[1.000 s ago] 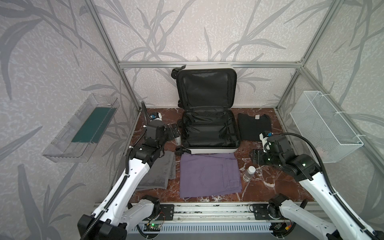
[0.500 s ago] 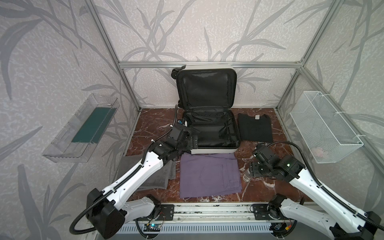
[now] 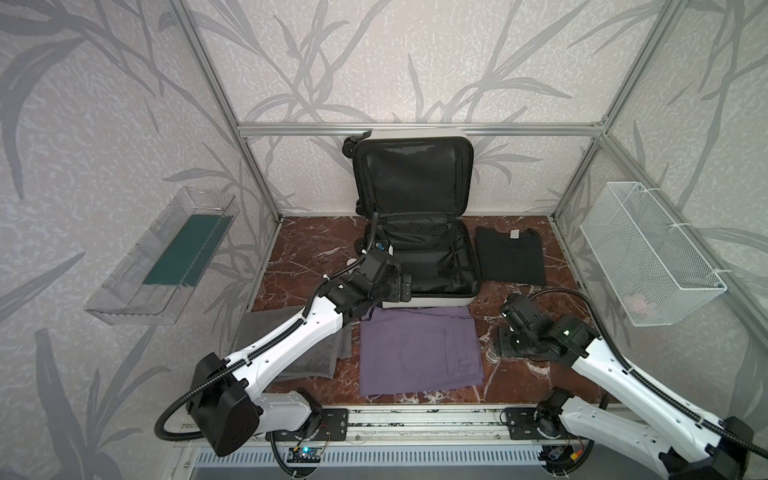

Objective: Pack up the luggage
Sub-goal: 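Grasp the clear white-capped bottle with the right gripper while the left arm advances, then lift the clear bottle over the suitcase with the right gripper while the left approaches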

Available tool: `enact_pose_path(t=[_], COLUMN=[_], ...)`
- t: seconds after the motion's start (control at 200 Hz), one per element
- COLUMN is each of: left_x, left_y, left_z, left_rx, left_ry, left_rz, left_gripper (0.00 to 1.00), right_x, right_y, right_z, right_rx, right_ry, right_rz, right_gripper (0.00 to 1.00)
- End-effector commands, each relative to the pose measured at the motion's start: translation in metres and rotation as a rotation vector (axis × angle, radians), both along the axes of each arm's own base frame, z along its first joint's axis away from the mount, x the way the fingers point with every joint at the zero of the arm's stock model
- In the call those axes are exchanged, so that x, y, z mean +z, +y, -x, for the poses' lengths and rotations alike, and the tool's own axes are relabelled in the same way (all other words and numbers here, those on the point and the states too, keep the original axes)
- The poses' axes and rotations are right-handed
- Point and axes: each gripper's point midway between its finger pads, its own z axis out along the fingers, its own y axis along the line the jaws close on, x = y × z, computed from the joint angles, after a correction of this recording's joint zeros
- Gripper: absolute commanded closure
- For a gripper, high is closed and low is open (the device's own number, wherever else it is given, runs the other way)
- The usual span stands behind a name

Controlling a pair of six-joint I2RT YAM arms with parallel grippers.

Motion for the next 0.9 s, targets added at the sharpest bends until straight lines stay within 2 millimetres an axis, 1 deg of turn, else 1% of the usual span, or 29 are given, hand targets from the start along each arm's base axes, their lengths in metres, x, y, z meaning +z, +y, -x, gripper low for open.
enact_pose_path(t=[0.0,0.095,0.215,0.281,0.381,0.486,0.601,0.686,0.757,0.812,0.897], left_x=[0.008,0.006,0.004,0.004,0.004,0.002,0.002,0.004,0.008,0.014,0.027], left_y=[-0.007,-0.011,-0.013,-0.014,-0.015,-0.016,-0.018,-0.019,-0.021,-0.024,-0.031], left_z=[-0.001,0.0,0.002,0.003,0.004,0.003,0.004,0.004,0.005,0.007,0.009], left_rx=[0.005,0.001,-0.004,-0.003,-0.005,-0.004,-0.008,-0.01,-0.013,-0.017,-0.026], left_ry=[-0.011,-0.008,-0.005,-0.004,-0.004,0.0,0.006,0.006,0.009,0.012,0.016], left_rz=[0.024,0.024,0.025,0.026,0.026,0.028,0.034,0.043,0.061,0.087,0.145], left_gripper=[0.01,0.01,0.01,0.01,0.01,0.01,0.01,0.01,0.01,0.01,0.01], right_x=[-0.002,-0.004,-0.009,-0.011,-0.013,-0.012,-0.006,0.004,0.018,0.034,0.067], right_y=[0.005,0.006,0.008,0.007,0.006,0.005,0.004,0.004,0.004,0.005,0.01], right_z=[-0.002,-0.003,-0.003,-0.003,-0.002,-0.002,-0.002,-0.004,-0.006,-0.01,-0.019], right_rx=[-0.002,0.003,0.005,0.005,0.005,0.005,0.013,0.022,0.021,0.05,0.071], right_ry=[-0.004,-0.003,0.006,0.007,0.005,-0.003,-0.014,-0.035,-0.062,-0.102,-0.183], right_rz=[-0.017,-0.018,-0.02,-0.019,-0.02,-0.019,-0.017,-0.017,-0.025,-0.028,-0.061], right_gripper=[0.43,0.47,0.48,0.5,0.56,0.66,0.76,0.77,0.78,0.78,0.78])
